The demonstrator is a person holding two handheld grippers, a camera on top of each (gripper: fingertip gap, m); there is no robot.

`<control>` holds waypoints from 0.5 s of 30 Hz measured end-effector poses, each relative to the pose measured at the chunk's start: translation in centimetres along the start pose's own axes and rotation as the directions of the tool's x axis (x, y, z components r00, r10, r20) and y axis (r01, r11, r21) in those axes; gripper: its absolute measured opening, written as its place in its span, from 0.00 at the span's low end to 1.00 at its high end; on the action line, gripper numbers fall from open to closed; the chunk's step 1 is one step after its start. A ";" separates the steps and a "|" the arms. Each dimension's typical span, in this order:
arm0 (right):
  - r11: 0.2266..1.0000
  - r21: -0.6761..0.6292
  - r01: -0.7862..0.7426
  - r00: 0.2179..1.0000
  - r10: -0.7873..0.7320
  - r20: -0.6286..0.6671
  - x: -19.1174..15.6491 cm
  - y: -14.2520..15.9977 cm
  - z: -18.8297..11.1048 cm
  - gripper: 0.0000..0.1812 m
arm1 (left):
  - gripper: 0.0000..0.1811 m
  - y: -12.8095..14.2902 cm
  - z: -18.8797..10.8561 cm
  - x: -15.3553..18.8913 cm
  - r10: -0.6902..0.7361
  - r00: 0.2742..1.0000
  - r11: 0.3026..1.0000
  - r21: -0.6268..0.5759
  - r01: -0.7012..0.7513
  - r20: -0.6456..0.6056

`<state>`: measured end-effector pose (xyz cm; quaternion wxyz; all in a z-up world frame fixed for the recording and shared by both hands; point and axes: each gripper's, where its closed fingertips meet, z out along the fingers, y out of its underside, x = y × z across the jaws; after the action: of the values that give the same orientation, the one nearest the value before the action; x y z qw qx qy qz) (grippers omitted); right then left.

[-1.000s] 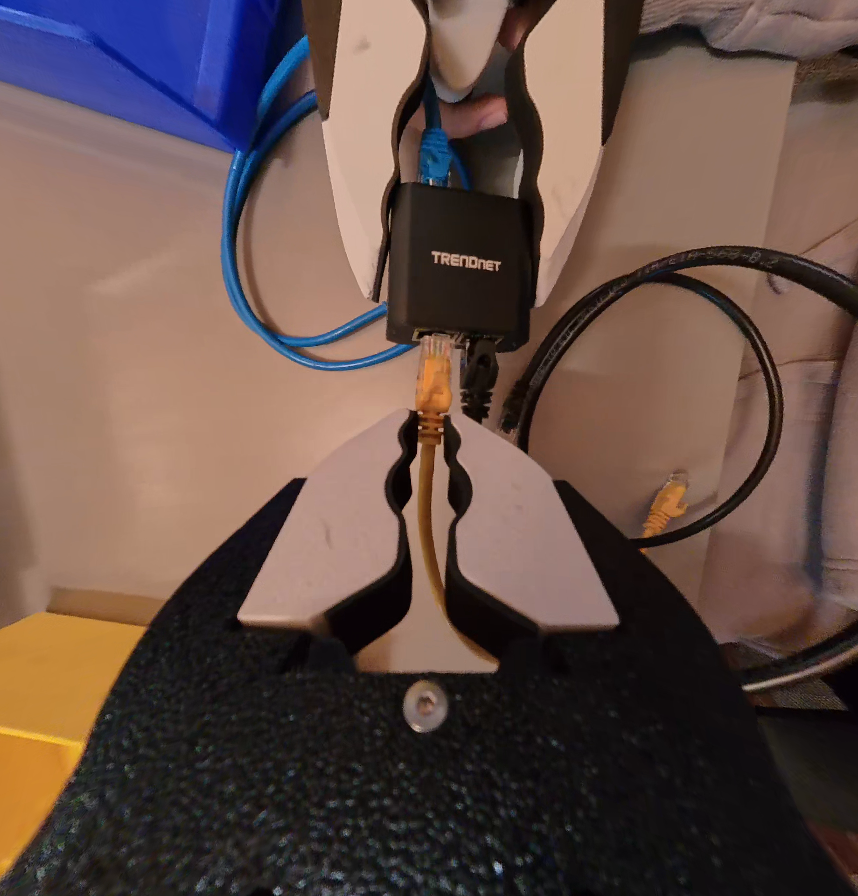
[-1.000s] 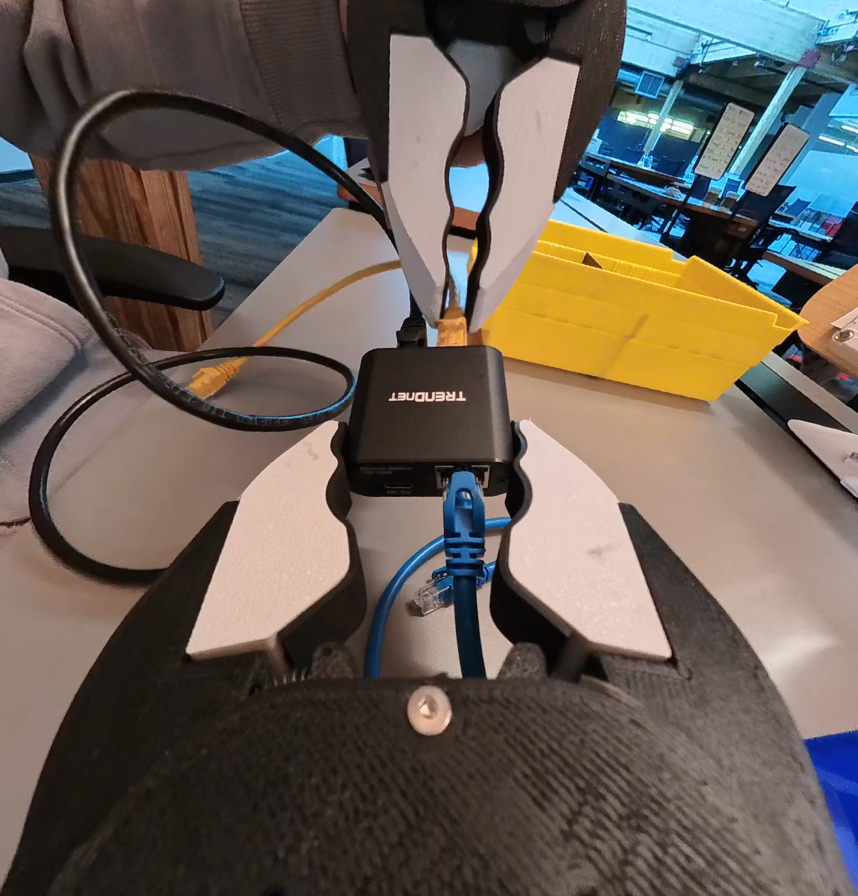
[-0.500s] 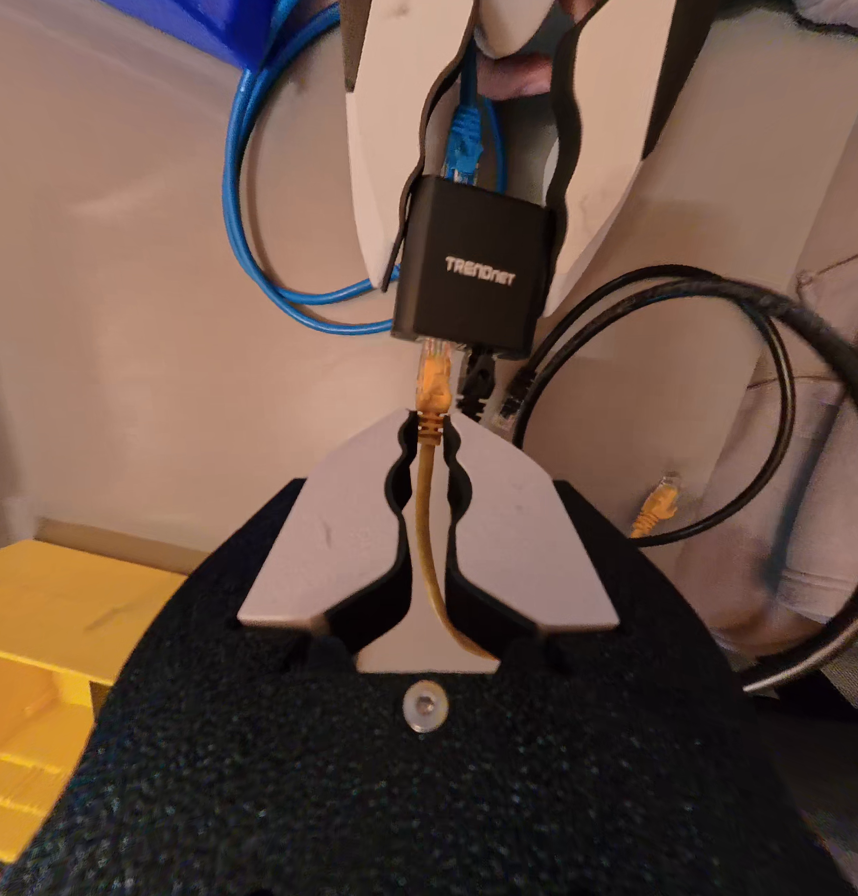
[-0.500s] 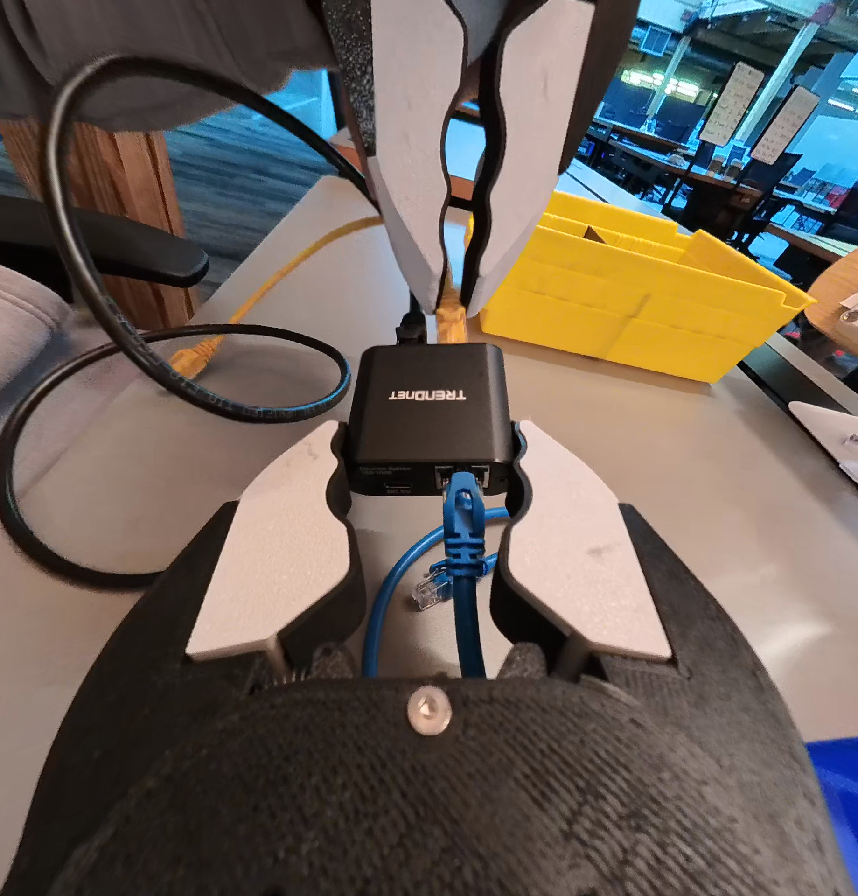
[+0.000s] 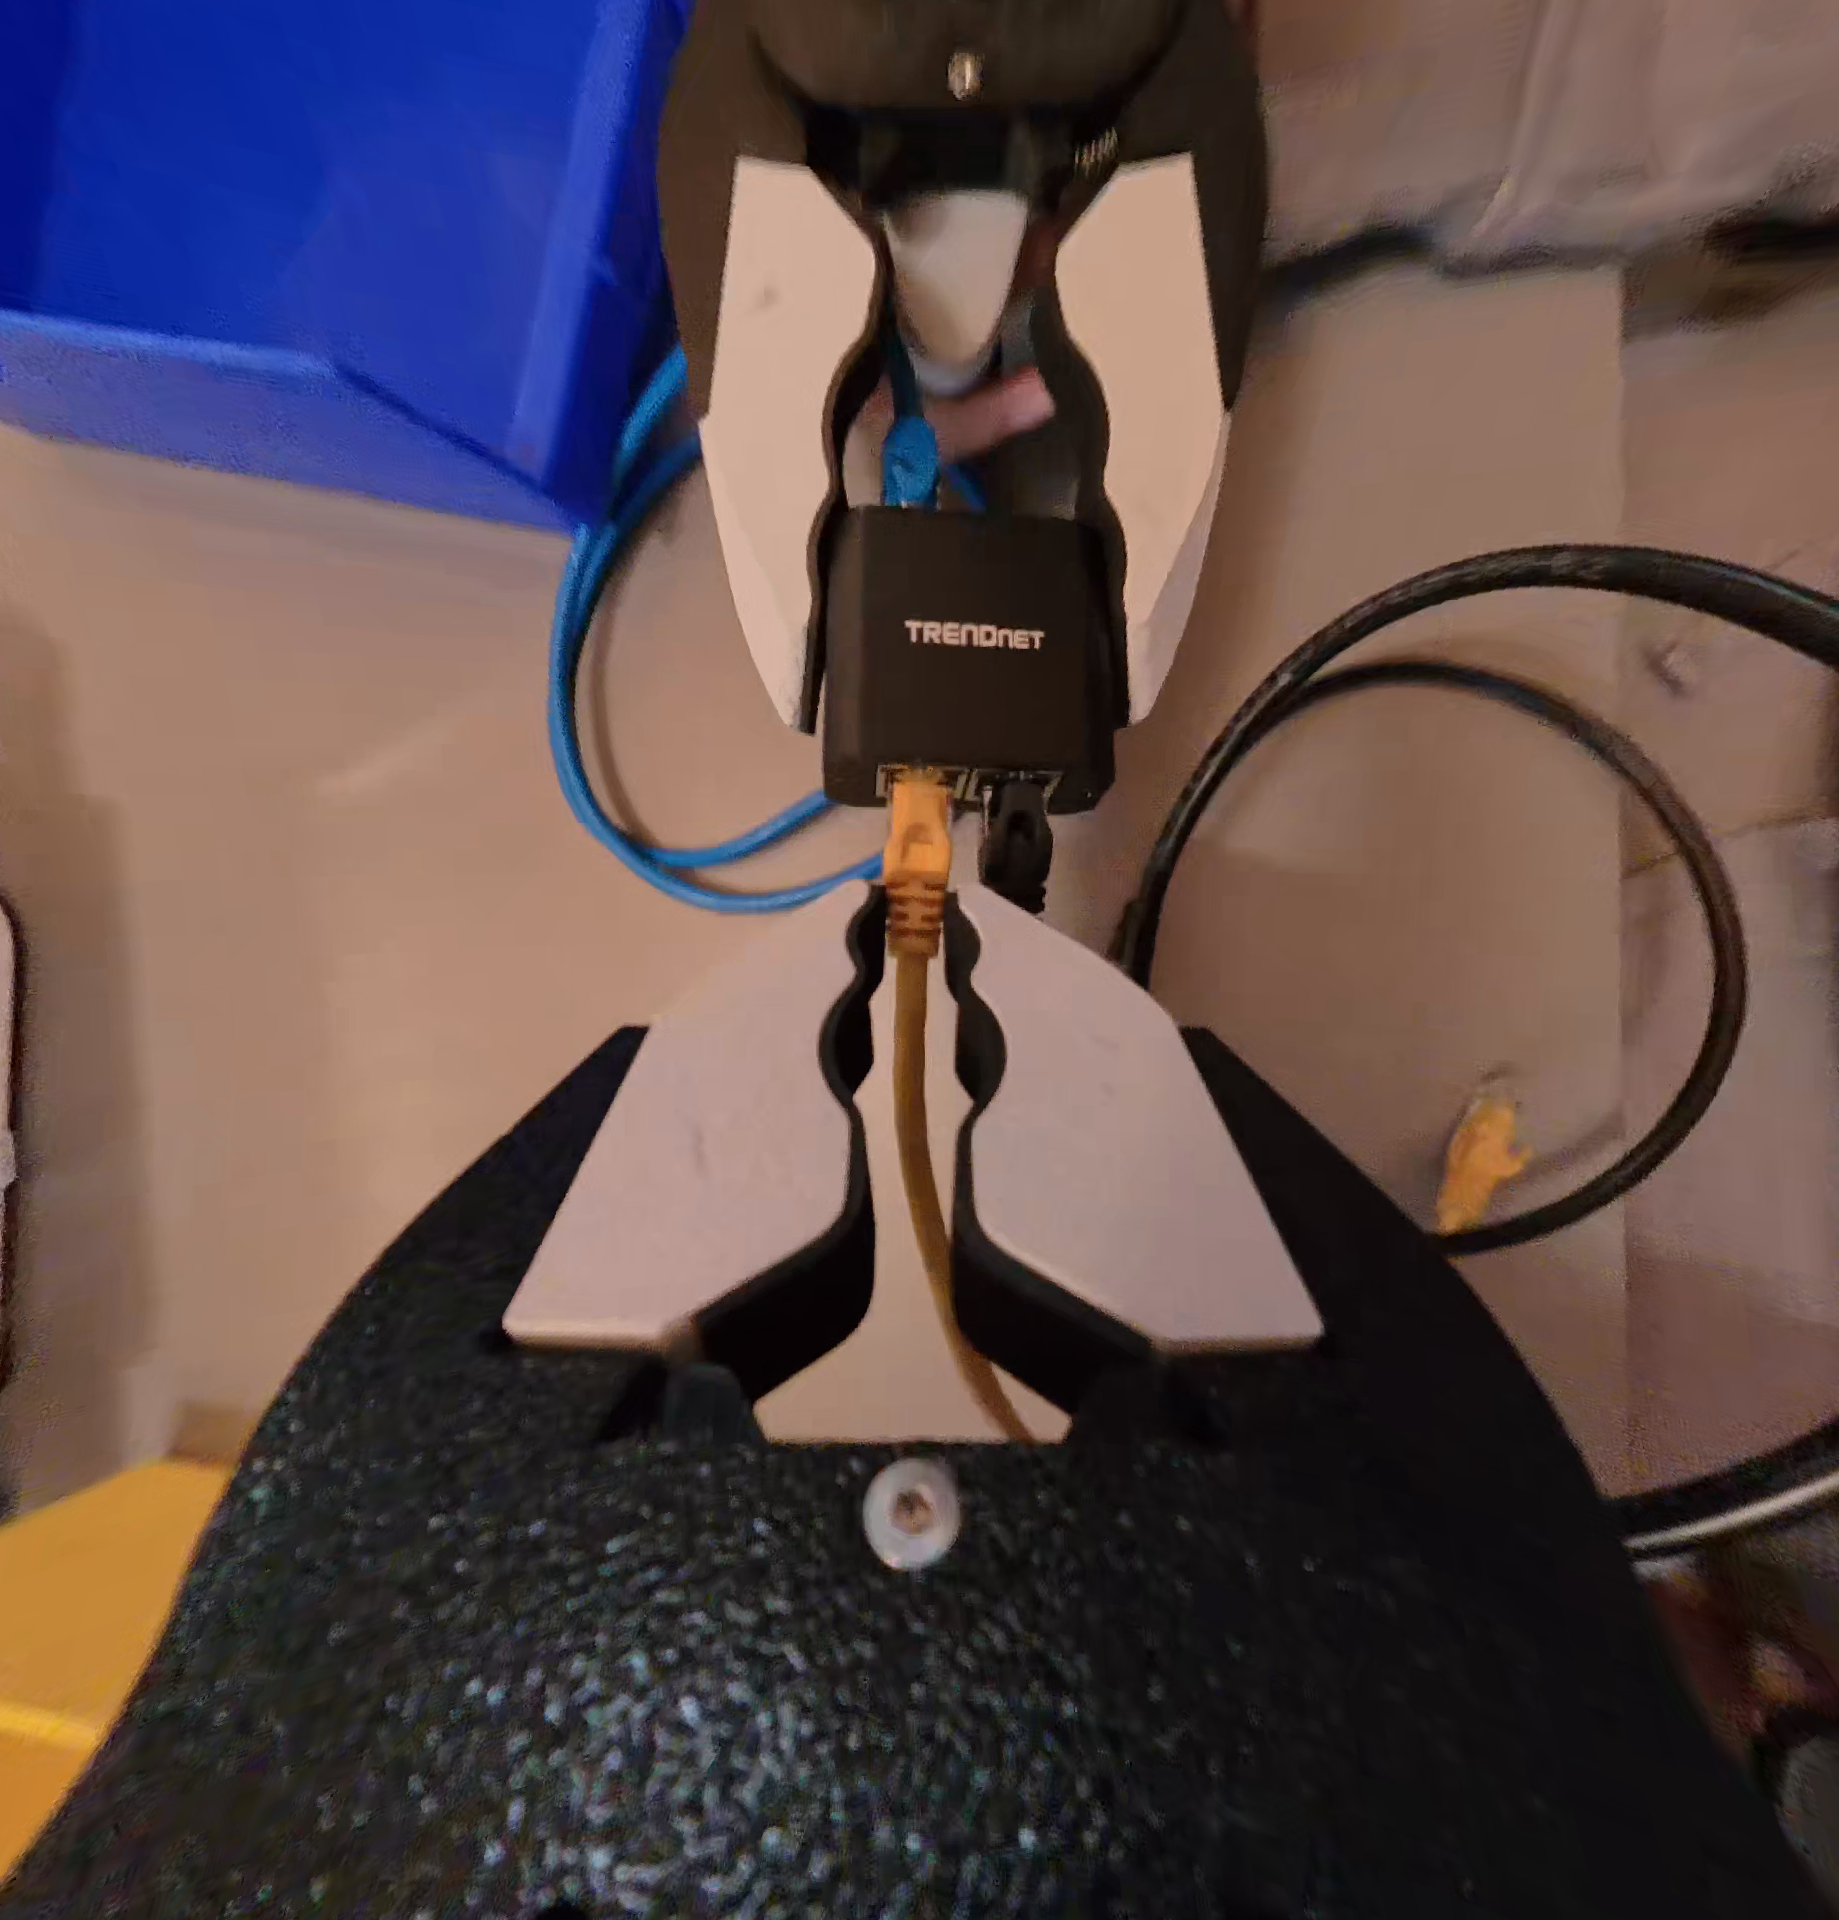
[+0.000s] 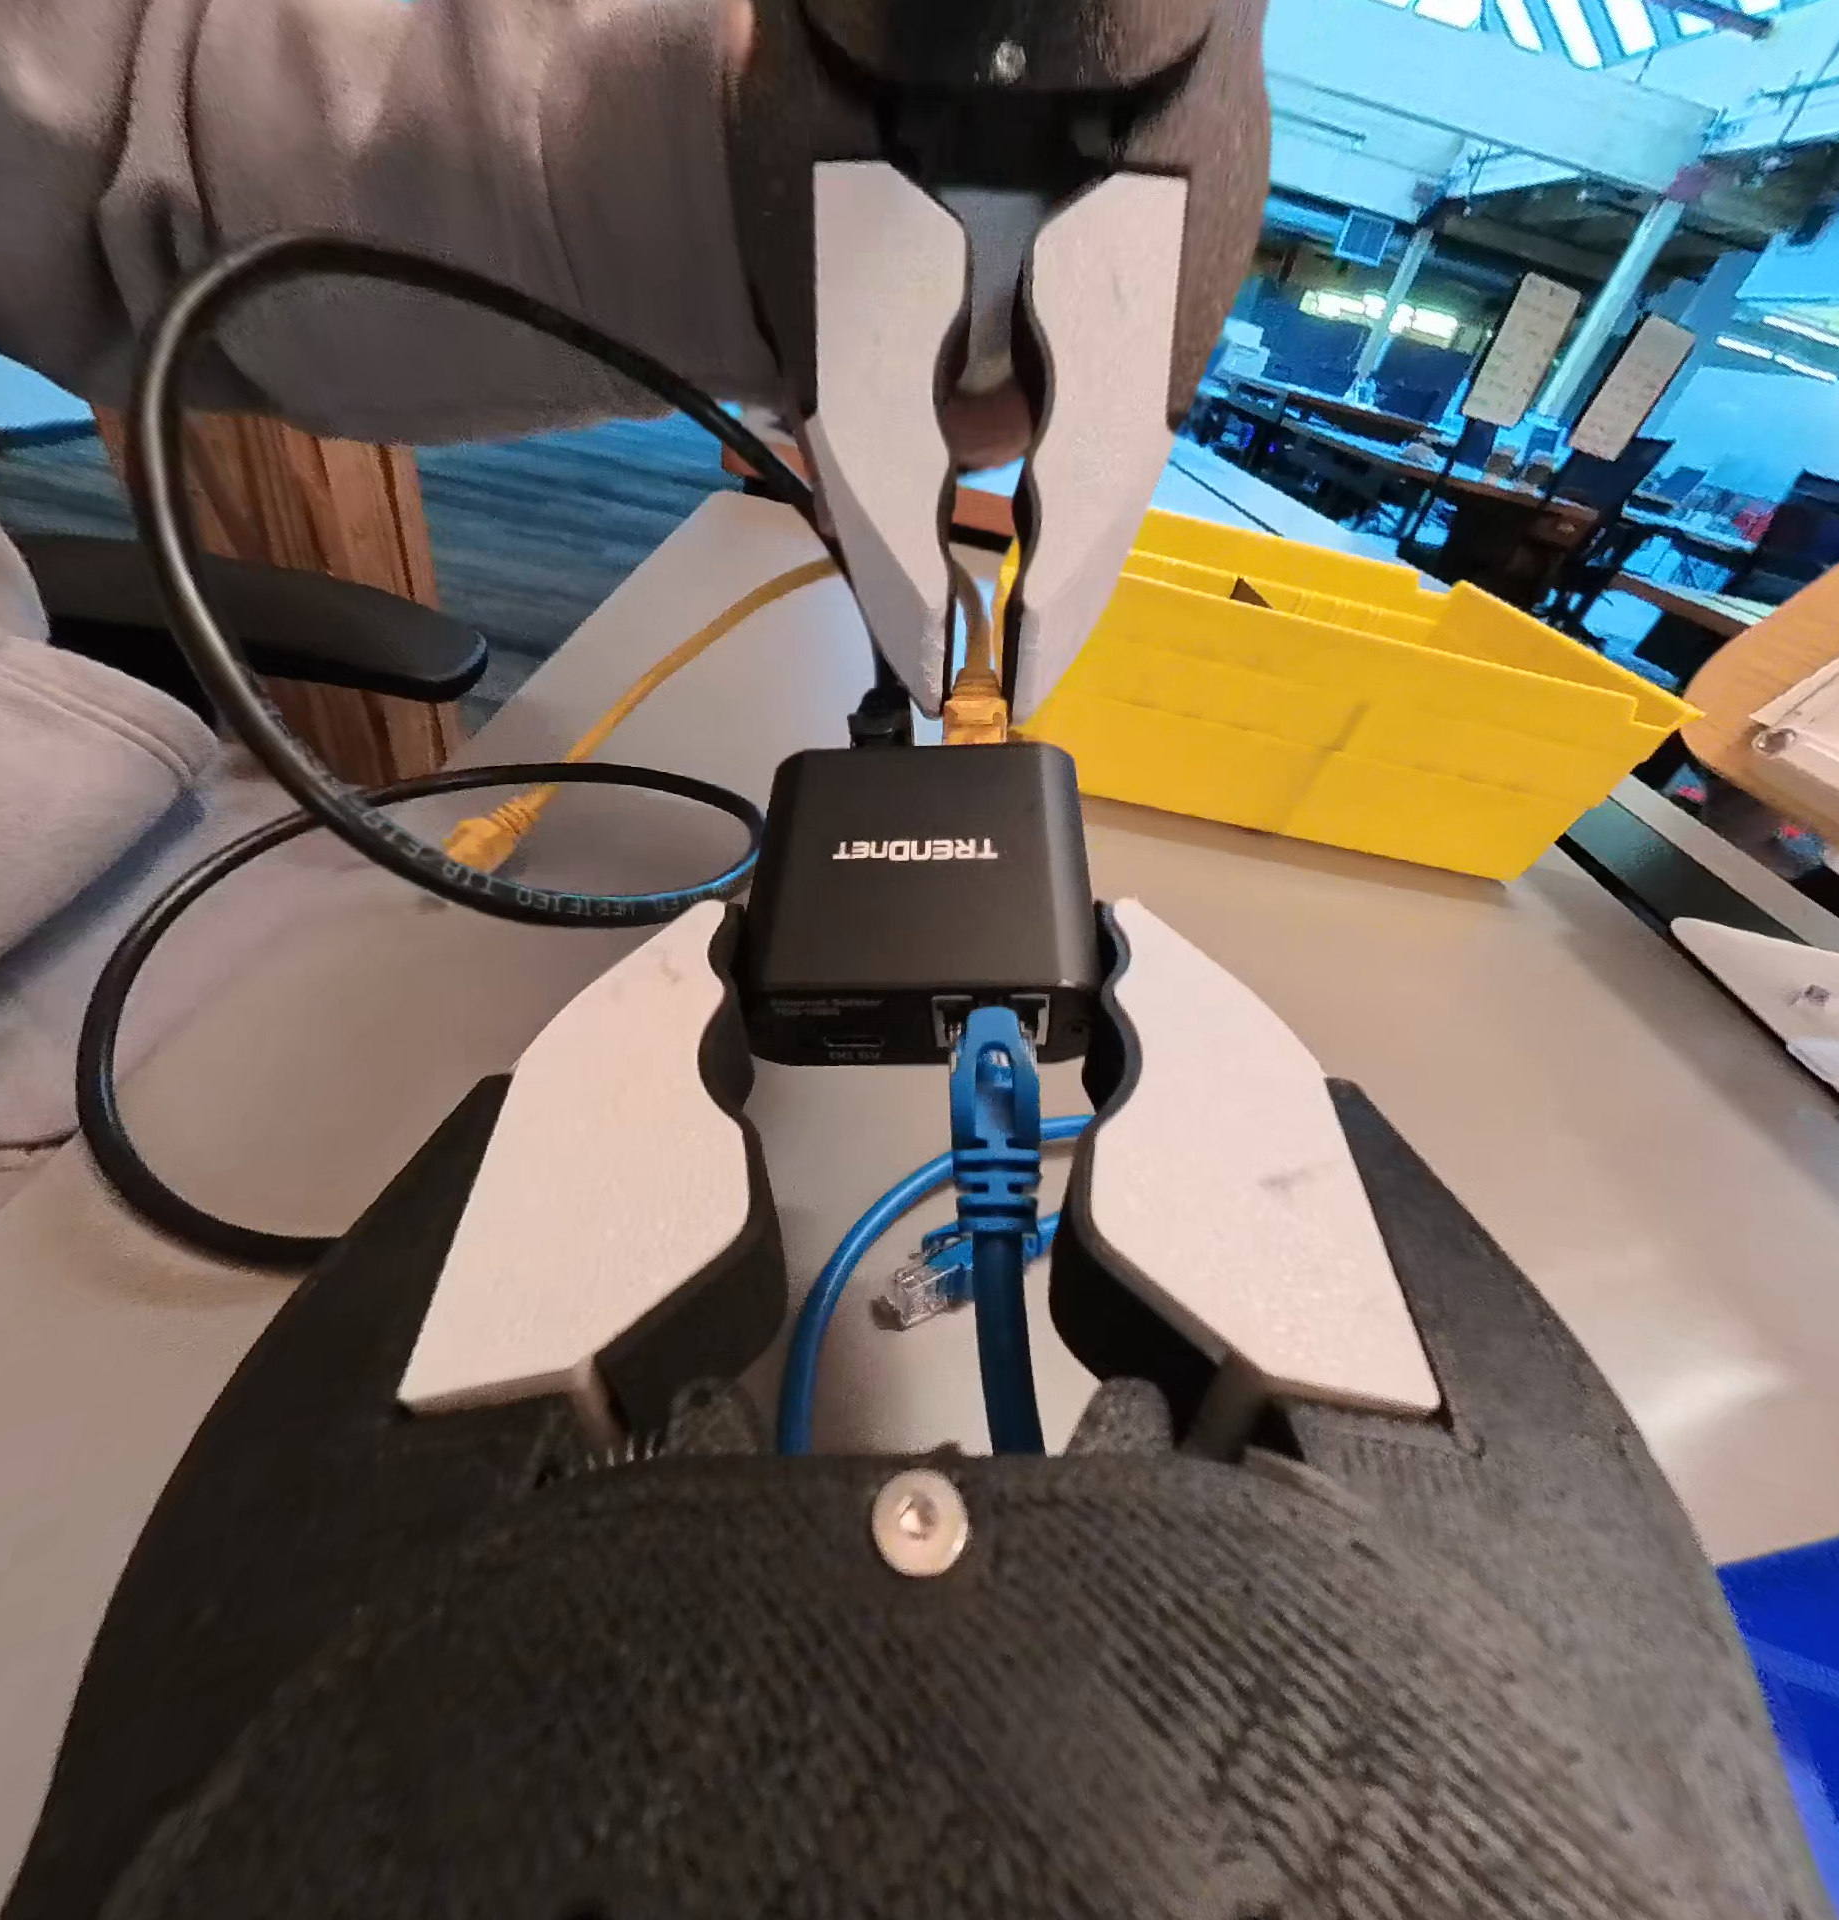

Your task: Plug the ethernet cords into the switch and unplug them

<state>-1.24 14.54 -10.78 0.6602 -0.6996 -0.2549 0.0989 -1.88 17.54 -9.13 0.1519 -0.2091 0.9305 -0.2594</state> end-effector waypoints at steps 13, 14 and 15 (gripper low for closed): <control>1.000 0.013 -0.005 1.000 0.005 0.004 0.0 -0.1 -0.2 0.35 | 0.04 0.6 -0.5 -0.2 -0.010 1.000 0.993 0.121 0.008 0.020; 1.000 0.005 -0.002 1.000 0.002 0.007 -0.1 -0.1 -0.1 0.35 | 0.04 0.7 -0.5 -0.1 0.004 1.000 0.994 0.105 -0.007 0.028; 1.000 -0.004 0.001 1.000 -0.001 0.007 -0.1 0.1 0.0 0.35 | 0.04 0.8 -0.5 -0.1 0.013 0.999 0.996 0.084 -0.016 0.035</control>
<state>-1.31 14.51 -10.86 0.6578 -0.7006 -0.2575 0.1005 -2.24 18.38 -9.16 0.1787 -0.2000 0.9175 -0.2936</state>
